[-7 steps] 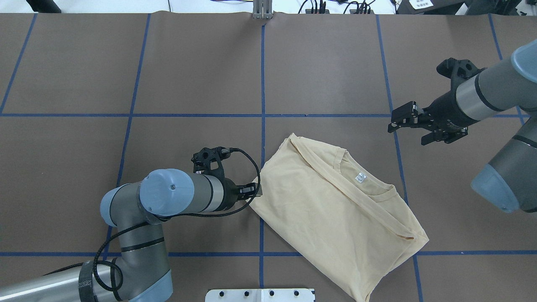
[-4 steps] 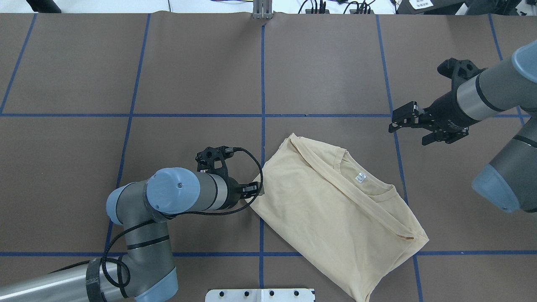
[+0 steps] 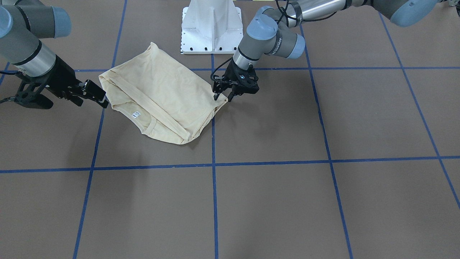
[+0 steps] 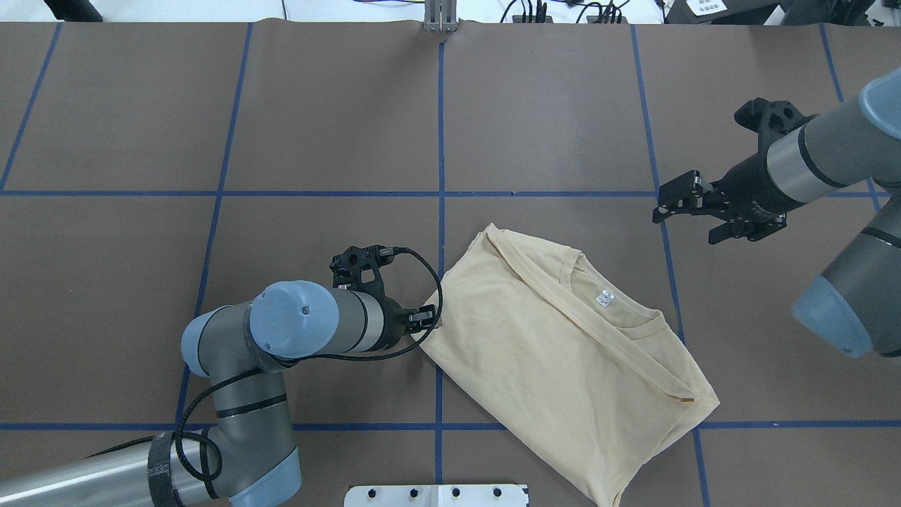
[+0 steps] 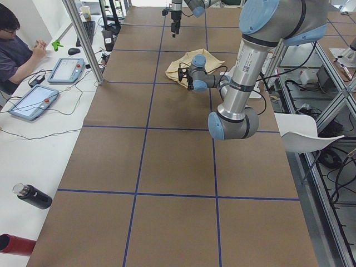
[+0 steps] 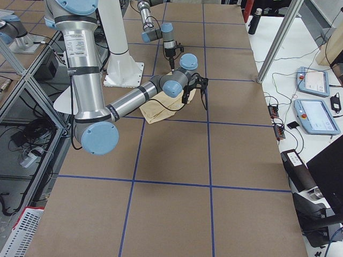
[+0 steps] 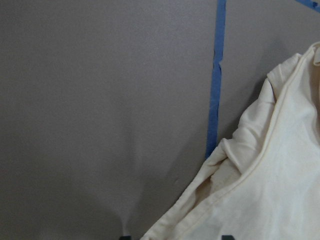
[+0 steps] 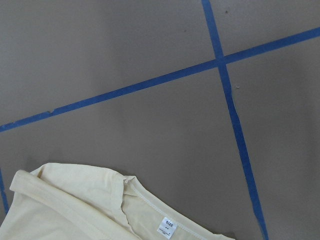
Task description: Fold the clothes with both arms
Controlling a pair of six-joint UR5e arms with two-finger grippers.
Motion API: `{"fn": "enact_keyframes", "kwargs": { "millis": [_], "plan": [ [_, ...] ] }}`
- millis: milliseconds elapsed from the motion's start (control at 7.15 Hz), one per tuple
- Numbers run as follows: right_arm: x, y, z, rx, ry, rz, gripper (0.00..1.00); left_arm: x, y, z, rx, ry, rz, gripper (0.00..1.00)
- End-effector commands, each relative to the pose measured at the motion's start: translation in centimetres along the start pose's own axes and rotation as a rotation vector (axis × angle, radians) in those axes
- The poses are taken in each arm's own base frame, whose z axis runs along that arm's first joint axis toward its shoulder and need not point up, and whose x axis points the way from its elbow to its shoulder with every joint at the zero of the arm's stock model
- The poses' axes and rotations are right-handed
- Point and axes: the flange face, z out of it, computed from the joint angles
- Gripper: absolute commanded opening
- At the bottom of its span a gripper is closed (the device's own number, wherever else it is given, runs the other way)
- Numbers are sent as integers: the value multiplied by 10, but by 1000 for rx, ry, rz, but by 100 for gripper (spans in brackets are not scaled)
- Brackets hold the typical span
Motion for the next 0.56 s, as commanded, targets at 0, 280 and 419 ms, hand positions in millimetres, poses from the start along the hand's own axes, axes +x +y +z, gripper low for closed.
{"fn": "enact_keyframes", "kwargs": {
  "millis": [0, 280, 419],
  "plan": [
    [1, 0, 0, -1, 1, 1, 100, 3, 0, 2, 0, 0, 1, 57],
    [2, 0, 0, -1, 2, 3, 100, 4, 0, 2, 0, 2, 2, 44],
    [2, -1, 0, 1, 2, 3, 100, 4, 0, 2, 0, 2, 2, 34]
  ]
}}
